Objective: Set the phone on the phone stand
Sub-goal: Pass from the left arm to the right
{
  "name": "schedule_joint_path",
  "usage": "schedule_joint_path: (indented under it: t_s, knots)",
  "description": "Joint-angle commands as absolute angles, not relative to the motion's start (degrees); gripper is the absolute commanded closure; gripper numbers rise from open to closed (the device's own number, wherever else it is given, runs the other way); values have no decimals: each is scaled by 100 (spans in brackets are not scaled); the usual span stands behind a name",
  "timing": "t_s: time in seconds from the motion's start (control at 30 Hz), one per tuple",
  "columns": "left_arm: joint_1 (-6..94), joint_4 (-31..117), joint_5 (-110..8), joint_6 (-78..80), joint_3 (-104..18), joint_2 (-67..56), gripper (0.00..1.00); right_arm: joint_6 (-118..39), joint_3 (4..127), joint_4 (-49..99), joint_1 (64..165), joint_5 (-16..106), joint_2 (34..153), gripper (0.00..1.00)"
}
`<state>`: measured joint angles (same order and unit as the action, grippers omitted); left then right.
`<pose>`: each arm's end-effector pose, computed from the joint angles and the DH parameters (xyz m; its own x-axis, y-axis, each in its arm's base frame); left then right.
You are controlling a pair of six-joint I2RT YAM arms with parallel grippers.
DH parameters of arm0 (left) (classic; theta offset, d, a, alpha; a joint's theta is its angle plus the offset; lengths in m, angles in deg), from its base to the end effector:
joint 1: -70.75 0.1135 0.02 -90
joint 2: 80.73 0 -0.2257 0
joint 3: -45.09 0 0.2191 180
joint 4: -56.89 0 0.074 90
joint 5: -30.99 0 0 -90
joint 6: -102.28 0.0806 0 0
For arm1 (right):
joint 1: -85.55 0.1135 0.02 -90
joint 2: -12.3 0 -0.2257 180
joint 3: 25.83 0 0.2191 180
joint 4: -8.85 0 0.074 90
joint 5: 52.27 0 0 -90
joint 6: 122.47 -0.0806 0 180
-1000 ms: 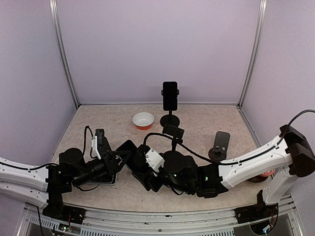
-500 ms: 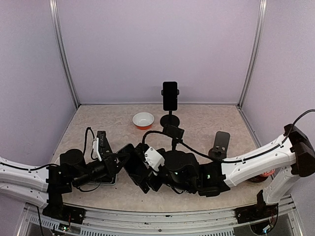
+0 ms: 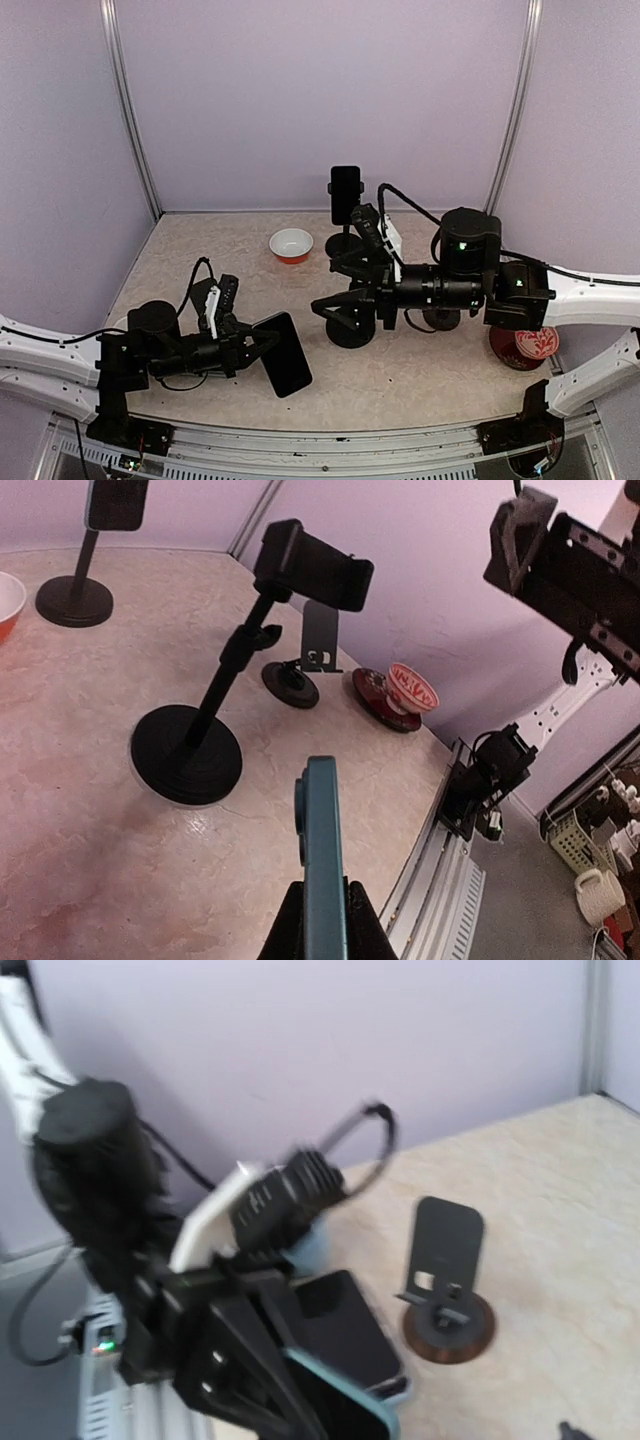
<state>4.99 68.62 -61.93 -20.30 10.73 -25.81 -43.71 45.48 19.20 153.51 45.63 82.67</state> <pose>0.1056 -0.2245 0.1975 -0.5323 -0.1276 -0.8369 0.7160 0.4596 -0.5255 0.1079 0.2961 0.3045 -0.2491 -0.1007 -0.9632 -0.9385 0.2708 0.2143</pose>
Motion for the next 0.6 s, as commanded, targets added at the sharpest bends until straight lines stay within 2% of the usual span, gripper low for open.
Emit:
schedule_joint_path:
  t_s: [0.0, 0.3, 0.57]
  knots:
    - [240, 7153, -5446, -1451, 499, -2192, 100, -4489, 4631, 2563, 15022, 6009, 8108, 1]
    - [-279, 7270, -5073, -736, -93, -1546, 100, -4642, 4511, 2634, 14902, 7257, 8408, 13]
    - [-640, 7336, -4838, -411, -259, -1388, 100, -4716, 4335, 2459, 14901, 7535, 8518, 24]
